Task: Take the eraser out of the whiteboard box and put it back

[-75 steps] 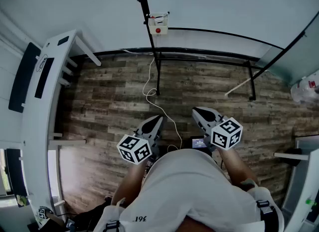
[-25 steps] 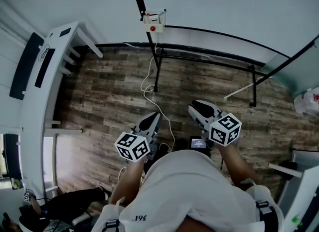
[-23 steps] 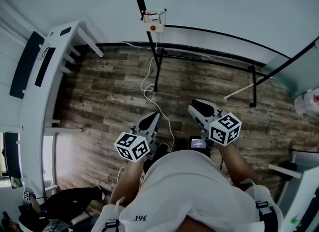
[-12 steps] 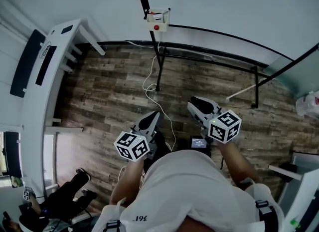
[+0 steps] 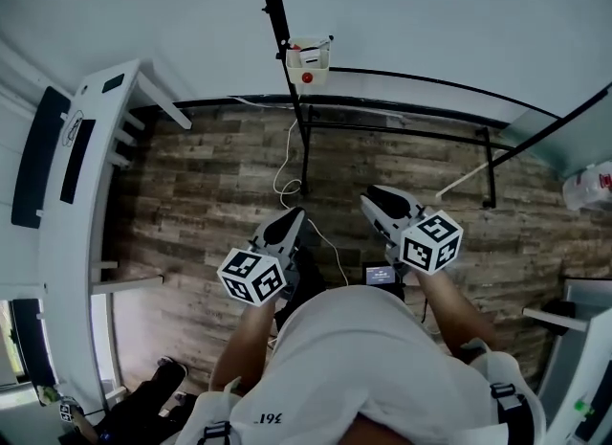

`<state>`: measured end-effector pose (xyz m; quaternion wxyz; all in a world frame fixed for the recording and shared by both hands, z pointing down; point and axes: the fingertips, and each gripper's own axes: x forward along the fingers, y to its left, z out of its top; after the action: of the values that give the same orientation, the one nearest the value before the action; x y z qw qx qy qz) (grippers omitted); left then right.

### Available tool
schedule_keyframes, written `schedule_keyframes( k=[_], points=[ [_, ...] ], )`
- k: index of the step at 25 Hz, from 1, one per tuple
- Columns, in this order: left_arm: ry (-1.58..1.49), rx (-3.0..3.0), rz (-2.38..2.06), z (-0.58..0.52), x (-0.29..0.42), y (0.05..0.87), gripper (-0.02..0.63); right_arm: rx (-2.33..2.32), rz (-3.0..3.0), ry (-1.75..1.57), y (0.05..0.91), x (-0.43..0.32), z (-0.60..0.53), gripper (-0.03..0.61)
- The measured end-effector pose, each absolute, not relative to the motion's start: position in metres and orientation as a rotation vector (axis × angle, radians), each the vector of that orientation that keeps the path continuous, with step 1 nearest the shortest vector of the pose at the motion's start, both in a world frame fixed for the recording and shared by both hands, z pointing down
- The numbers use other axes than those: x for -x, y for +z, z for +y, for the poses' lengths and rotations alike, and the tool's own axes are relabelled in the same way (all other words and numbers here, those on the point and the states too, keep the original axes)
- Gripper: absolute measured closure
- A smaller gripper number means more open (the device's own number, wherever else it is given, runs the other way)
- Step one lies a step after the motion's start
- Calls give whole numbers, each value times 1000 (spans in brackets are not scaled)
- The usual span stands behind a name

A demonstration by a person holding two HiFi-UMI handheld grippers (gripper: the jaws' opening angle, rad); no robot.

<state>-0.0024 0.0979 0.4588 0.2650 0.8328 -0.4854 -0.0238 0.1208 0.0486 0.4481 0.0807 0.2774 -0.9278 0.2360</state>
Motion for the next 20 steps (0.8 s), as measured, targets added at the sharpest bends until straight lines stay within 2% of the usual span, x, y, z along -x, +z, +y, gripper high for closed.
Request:
schedule_keyframes(
  k=[20],
  points=[
    [-26,-2355,-1086,-24,113,459,606,-1115,-2665,724,453,-21,-42,479]
  ],
)
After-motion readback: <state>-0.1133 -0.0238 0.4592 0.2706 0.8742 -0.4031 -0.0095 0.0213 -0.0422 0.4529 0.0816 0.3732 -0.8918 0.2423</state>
